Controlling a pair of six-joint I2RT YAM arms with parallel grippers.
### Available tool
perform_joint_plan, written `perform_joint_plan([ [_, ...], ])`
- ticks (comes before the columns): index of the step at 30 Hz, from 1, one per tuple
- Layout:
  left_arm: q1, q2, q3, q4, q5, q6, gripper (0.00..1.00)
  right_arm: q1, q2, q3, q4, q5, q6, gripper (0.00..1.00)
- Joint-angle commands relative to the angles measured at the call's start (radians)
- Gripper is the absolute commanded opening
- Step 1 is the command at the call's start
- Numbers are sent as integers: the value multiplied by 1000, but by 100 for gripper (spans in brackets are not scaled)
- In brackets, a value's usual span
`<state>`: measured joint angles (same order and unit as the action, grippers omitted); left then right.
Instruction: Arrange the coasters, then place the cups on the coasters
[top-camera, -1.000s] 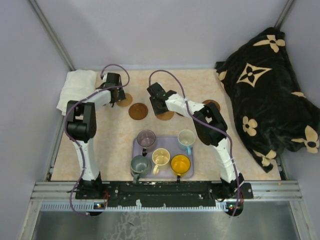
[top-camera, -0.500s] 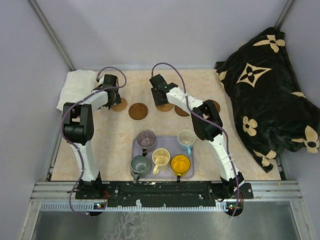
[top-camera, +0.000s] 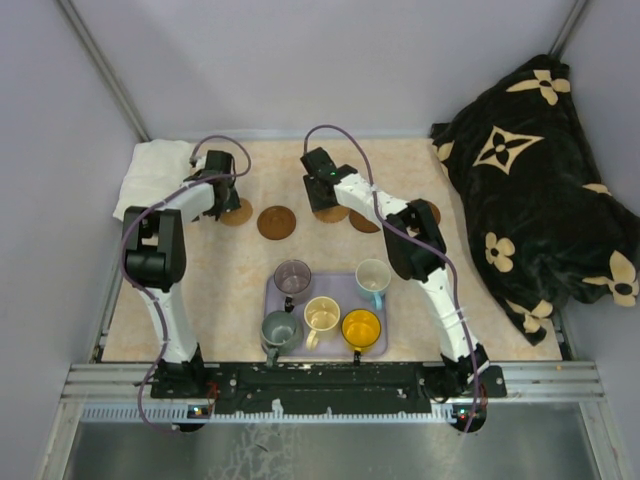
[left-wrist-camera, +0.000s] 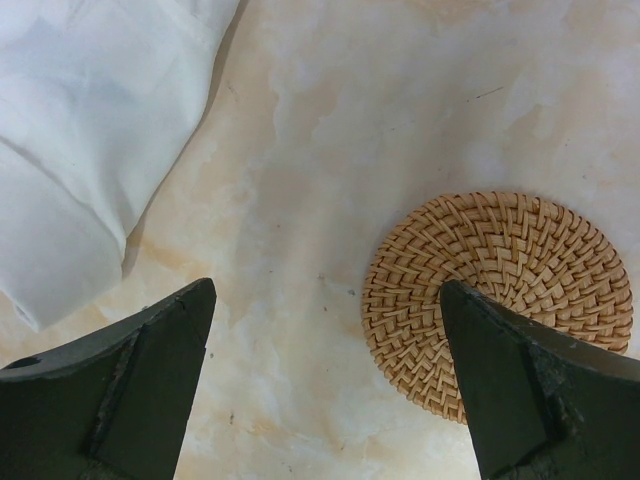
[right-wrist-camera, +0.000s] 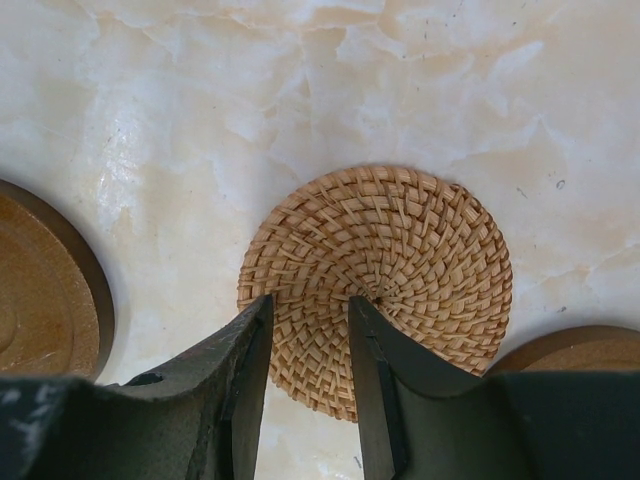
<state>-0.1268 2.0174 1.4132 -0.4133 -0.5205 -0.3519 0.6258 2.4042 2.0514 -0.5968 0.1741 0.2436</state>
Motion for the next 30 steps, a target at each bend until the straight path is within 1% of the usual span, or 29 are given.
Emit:
perform_joint_plan([
  [1,16,-8,-14,-112,-1,4,99,19,-50,-15,-13,-20,-20,38],
  [7,15,-100,-52,-24,21,23,99,41,-58,-5,-10,-19,-29,38],
  [12,14,-147,-47,42,77,40,99,48,-70,4,-19,-4,-29,38],
  [19,15,-160,0,47,138,44,99,52,-110,-27,-24,13,-16,38],
  [21,14,-185,-25,58,168,42,99,54,-124,-52,-21,15,-6,38],
  [24,11,-236,-105,100,213,46,99,55,-140,-95,-8,10,5,38],
  [30,-27,-306,-210,126,257,39,99,63,-156,-132,28,2,3,38],
])
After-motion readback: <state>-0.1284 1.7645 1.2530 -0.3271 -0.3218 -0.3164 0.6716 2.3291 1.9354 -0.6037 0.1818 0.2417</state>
